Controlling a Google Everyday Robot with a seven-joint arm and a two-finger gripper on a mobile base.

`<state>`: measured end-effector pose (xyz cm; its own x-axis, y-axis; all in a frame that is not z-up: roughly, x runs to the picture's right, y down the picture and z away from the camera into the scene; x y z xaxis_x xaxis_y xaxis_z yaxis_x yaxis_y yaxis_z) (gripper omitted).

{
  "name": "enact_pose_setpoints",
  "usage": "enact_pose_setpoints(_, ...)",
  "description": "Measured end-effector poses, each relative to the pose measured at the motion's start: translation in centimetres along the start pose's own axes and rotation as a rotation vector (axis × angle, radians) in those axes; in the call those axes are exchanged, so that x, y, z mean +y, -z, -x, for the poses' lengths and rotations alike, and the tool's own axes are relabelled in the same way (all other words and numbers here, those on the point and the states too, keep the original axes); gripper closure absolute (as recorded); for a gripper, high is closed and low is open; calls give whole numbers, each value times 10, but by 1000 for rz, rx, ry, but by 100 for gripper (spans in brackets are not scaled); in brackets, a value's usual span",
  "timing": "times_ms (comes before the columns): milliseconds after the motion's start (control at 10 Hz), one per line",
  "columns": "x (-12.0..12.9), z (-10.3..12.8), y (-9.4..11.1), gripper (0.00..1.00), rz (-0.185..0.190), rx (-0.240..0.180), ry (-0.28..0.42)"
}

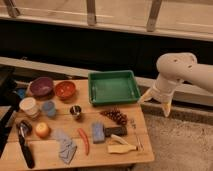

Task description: Wipe purple bowl with brush

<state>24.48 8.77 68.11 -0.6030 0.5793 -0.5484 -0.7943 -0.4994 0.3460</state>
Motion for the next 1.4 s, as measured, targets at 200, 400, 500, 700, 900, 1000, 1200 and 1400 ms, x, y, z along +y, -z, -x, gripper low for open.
enact_pose_setpoints(200, 0, 0, 0, 20, 0, 0, 0)
enact_pose_setpoints(400, 0, 0, 0, 20, 0, 0, 0)
enact_pose_setpoints(500, 0, 0, 0, 20, 0, 0, 0)
enact_pose_setpoints(700, 0, 0, 0, 20, 0, 0, 0)
enact_pose_setpoints(900, 0, 0, 0, 20, 0, 0, 0)
enact_pose_setpoints(1000, 0, 0, 0, 20, 0, 0, 0)
enact_pose_setpoints(1200, 0, 0, 0, 20, 0, 0, 0)
enact_pose_setpoints(1400, 0, 0, 3, 20, -27, -21, 26)
